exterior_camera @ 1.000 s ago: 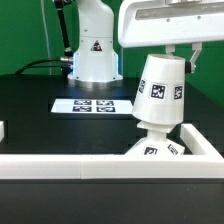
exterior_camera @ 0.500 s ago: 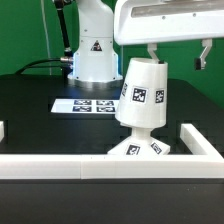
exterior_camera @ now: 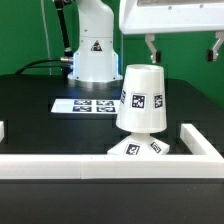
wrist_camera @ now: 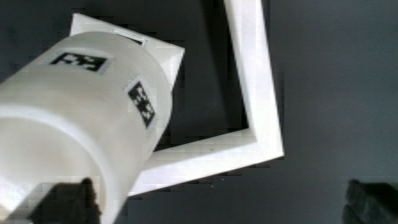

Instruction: Assemble lamp

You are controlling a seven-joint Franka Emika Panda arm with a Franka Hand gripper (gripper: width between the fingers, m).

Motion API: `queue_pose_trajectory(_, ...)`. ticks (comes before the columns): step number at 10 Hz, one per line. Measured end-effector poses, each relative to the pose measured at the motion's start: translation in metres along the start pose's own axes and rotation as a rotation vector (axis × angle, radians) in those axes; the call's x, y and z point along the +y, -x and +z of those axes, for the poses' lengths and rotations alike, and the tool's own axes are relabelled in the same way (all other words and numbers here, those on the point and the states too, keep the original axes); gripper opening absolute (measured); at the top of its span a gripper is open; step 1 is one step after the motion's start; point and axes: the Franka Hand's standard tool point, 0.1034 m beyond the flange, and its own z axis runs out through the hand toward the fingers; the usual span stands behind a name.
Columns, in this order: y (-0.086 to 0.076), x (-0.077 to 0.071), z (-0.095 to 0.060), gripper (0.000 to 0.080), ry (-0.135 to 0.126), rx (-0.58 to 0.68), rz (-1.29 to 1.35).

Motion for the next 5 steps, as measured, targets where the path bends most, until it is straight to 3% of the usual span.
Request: queue_pose_trajectory(5,0.0021,-0.0019,0.0027,0.0699,0.007,-0.001,0.005)
